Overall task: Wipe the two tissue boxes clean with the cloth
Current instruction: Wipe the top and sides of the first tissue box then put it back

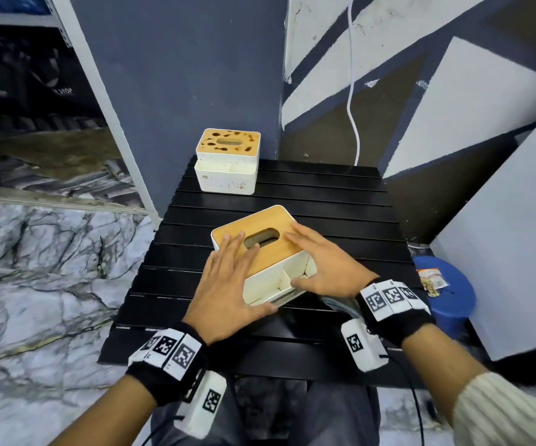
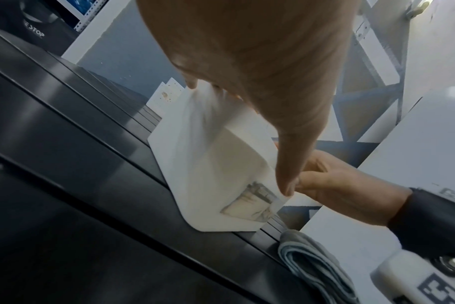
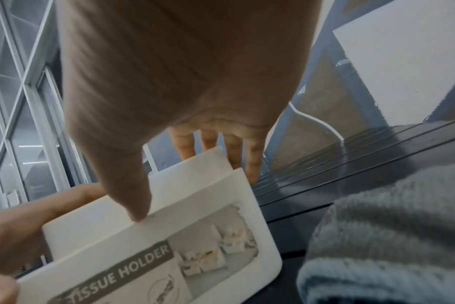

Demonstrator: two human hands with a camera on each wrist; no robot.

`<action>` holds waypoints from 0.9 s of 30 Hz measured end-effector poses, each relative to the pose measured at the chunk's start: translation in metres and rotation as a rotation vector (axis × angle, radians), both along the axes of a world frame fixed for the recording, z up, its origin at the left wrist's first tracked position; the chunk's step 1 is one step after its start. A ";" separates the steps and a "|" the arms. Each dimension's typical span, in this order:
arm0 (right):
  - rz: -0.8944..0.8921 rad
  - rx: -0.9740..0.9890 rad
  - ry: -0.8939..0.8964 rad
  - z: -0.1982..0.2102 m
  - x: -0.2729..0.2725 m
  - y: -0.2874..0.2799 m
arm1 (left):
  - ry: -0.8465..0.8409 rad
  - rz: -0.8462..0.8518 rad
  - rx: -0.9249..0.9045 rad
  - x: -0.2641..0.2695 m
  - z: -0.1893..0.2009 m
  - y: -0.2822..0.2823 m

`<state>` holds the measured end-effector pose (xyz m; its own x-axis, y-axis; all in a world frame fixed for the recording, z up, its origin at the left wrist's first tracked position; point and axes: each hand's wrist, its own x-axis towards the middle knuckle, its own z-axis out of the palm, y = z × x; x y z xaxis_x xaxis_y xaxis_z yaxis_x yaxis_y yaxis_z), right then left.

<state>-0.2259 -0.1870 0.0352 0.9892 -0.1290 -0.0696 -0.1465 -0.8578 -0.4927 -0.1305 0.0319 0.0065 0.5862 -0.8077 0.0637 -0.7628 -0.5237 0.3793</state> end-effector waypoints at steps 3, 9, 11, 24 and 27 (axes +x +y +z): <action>0.019 0.017 0.009 -0.007 -0.003 -0.002 | -0.023 -0.034 0.074 0.006 0.005 0.000; -0.070 -0.042 -0.032 -0.017 -0.010 0.005 | -0.078 -0.039 0.111 0.039 0.007 -0.009; -0.118 -0.047 -0.061 -0.020 -0.009 0.006 | -0.043 -0.033 0.092 0.050 0.009 -0.014; -0.360 -0.019 -0.164 -0.020 0.005 -0.053 | 0.201 -0.009 -0.117 0.072 0.014 -0.090; -0.403 -0.033 -0.186 -0.021 0.005 -0.073 | 0.236 -0.040 -0.154 0.074 0.012 -0.114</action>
<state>-0.2205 -0.2597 0.0145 0.8548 -0.5060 0.1150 -0.3840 -0.7660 -0.5156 -0.0563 -0.0824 0.0185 0.5671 -0.8219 0.0535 -0.6632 -0.4171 0.6215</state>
